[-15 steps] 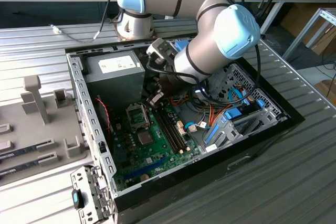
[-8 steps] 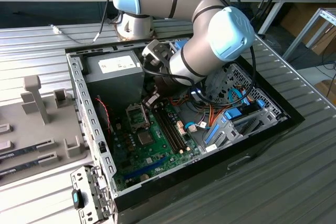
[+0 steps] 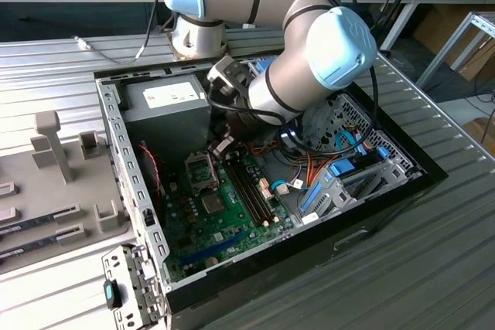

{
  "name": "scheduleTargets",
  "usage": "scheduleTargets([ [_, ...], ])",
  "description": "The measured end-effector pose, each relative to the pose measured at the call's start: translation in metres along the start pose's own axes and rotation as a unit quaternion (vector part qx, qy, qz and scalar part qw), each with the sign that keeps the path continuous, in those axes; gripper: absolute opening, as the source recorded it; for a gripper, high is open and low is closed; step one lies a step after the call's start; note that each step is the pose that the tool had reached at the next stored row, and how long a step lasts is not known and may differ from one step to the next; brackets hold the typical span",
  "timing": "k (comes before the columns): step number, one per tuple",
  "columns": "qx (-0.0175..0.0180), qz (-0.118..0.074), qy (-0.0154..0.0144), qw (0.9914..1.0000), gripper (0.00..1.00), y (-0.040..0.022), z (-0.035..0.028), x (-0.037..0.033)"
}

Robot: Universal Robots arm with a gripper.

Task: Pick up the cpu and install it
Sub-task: 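Close the cpu cover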

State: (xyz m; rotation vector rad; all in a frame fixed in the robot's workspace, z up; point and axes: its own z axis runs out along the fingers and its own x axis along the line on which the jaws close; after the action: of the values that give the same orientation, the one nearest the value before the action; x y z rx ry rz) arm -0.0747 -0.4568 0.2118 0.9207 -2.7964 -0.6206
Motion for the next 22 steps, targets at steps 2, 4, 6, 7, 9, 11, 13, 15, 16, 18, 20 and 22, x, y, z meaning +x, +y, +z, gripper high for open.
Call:
scheduleTargets([
  [2, -0.0019, -0.001, -0.0017, 1.0, 0.11, 0.0005, -0.0016, 0.0004],
  [4, -0.0053, -0.002, -0.0041, 0.99998, 0.11, 0.0, -0.0021, 0.0013],
  [6, -0.0103, -0.004, -0.0074, 0.99991, 0.11, -0.0018, -0.0029, 0.0033],
  [7, -0.012, -0.005, -0.0083, 0.99988, 0.11, -0.0026, -0.0034, 0.0043],
  [9, -0.0153, -0.007, -0.0102, 0.9998, 0.11, -0.0043, -0.0041, 0.006],
  [11, -0.0214, -0.011, -0.0137, 0.99962, 0.11, -0.0069, -0.0054, 0.0084],
  [13, -0.026, -0.013, -0.0164, 0.99944, 0.11, -0.0085, -0.0063, 0.0099],
  [15, -0.0307, -0.016, -0.0189, 0.99922, 0.11, -0.0107, -0.0075, 0.0119],
  [16, -0.0323, -0.017, -0.0198, 0.99914, 0.11, -0.0116, -0.008, 0.0127],
  [18, -0.0383, -0.019, -0.024, 0.9988, 0.11, -0.0132, -0.0091, 0.0144],
  [20, -0.0399, -0.02, -0.0253, 0.99868, 0.11, -0.0129, -0.0111, 0.015],
  [22, -0.0411, -0.02, -0.0263, 0.9986, 0.11, -0.0125, -0.0132, 0.0154],
])
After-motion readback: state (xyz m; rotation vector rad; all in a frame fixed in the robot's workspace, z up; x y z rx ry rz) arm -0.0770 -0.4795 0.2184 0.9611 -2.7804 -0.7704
